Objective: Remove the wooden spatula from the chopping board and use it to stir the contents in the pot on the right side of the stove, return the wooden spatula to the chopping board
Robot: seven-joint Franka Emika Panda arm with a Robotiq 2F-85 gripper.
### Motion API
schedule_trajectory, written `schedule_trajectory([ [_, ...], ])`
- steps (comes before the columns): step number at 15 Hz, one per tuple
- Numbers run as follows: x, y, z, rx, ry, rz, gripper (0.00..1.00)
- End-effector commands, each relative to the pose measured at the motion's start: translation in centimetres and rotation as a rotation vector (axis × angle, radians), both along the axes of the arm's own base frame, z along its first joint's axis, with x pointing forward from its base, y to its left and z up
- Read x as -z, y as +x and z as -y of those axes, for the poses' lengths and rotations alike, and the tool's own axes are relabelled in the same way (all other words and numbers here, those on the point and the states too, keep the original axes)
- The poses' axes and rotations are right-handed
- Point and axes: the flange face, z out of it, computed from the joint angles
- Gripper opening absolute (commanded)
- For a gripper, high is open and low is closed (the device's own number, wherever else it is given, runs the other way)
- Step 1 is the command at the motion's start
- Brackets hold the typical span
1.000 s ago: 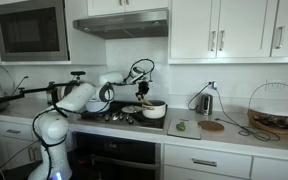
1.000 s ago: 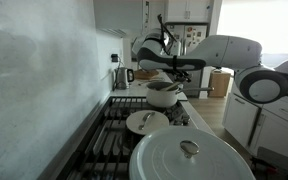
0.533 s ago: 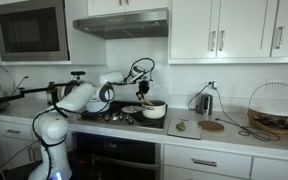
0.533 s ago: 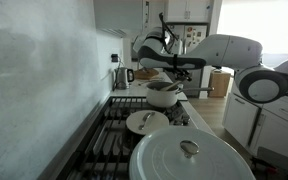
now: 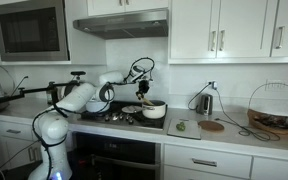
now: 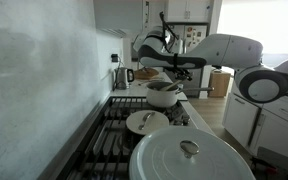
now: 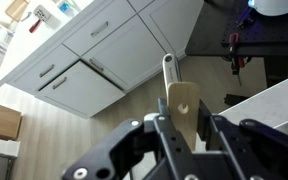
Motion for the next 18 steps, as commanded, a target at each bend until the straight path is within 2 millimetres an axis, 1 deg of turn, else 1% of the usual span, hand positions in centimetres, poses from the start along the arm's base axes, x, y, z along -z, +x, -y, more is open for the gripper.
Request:
schedule_trajectory([
  [1, -1.4, -0.6, 0.1, 0.015, 0.016, 0.012, 0.07],
  [9, -1.2, -0.7, -0.6, 0.006, 0.04, 0.003, 0.07],
  [18, -1.1, -0.2, -1.7, -0.025, 0.069, 0.058, 0.07],
])
